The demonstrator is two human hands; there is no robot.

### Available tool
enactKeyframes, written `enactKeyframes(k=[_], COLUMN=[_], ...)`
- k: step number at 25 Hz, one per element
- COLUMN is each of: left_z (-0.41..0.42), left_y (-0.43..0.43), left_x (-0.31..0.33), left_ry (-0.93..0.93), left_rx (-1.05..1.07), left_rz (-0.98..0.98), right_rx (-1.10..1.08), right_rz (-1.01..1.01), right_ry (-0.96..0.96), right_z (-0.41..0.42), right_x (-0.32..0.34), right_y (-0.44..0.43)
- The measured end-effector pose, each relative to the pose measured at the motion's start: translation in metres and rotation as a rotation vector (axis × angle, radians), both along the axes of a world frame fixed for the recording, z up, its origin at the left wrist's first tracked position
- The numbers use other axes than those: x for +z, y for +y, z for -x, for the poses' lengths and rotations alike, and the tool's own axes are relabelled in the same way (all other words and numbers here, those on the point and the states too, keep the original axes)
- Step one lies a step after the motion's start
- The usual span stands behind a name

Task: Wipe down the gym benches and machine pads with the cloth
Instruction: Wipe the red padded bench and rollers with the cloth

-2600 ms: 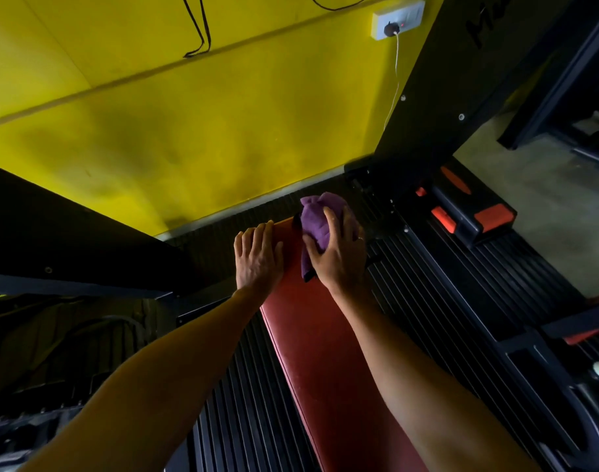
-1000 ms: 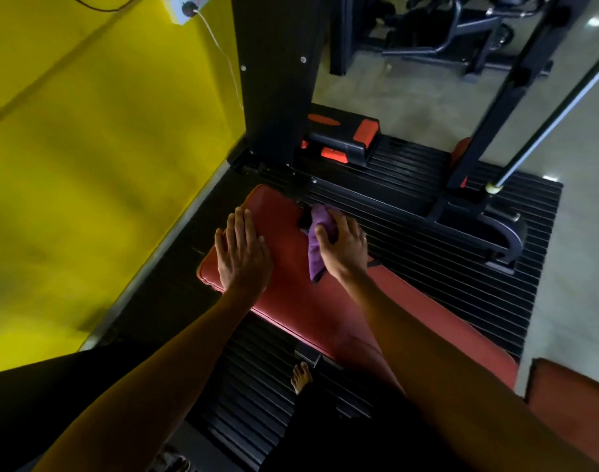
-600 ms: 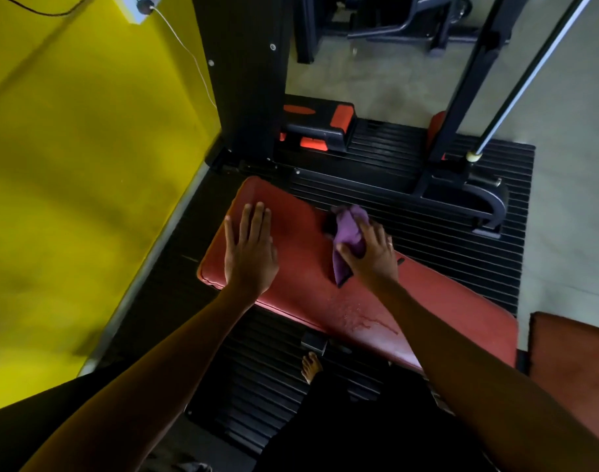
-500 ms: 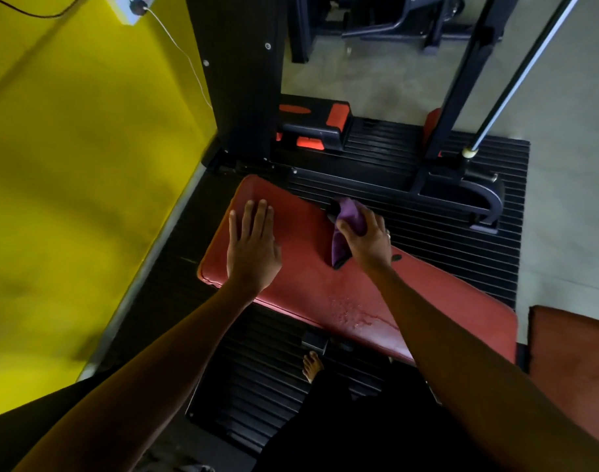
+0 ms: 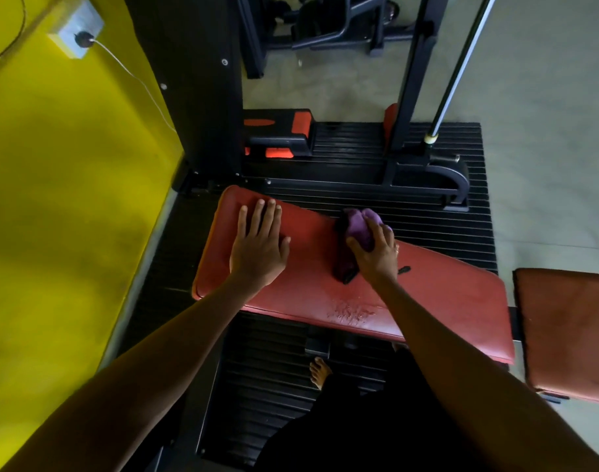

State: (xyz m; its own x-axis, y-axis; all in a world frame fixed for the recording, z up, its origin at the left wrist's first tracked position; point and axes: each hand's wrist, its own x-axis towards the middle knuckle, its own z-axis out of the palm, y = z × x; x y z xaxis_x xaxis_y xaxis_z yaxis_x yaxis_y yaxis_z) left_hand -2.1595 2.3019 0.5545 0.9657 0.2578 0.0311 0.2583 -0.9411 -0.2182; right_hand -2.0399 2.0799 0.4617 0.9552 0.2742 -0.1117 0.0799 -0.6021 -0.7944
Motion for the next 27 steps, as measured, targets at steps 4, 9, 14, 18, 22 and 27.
enactKeyframes(k=[4,9,14,18,22,27], left_z=[0.005,0.009,0.012,0.013,0.011,0.011], left_y=[0.001,0.001,-0.002,-0.001,-0.002,-0.006], left_x=[-0.002,-0.002,-0.004,-0.006,-0.006,-0.006], left_ry=[-0.010,-0.026,-0.030,-0.016,-0.046,-0.060], left_rx=[-0.019,-0.042,-0.034,-0.038,-0.028,0.003], left_rz=[0.004,0.008,-0.003,-0.021,-0.008,-0.023], right_rx=[0.173,0.407,-0.012,0.323,0.531,0.159], right_rz=[-0.025,0.045,0.044,0.013,0.112,0.052], right_ry=[-0.102,-0.238,0.054,-0.122,-0.378,-0.070], right_z=[0.063,0.089,0.069,0.119,0.096,0.082], right_x=[0.030,-0.003,0.017,0.032,0.000,0.011], right_y=[0.049,-0.023,0.001,0.025,-0.023,-0.003])
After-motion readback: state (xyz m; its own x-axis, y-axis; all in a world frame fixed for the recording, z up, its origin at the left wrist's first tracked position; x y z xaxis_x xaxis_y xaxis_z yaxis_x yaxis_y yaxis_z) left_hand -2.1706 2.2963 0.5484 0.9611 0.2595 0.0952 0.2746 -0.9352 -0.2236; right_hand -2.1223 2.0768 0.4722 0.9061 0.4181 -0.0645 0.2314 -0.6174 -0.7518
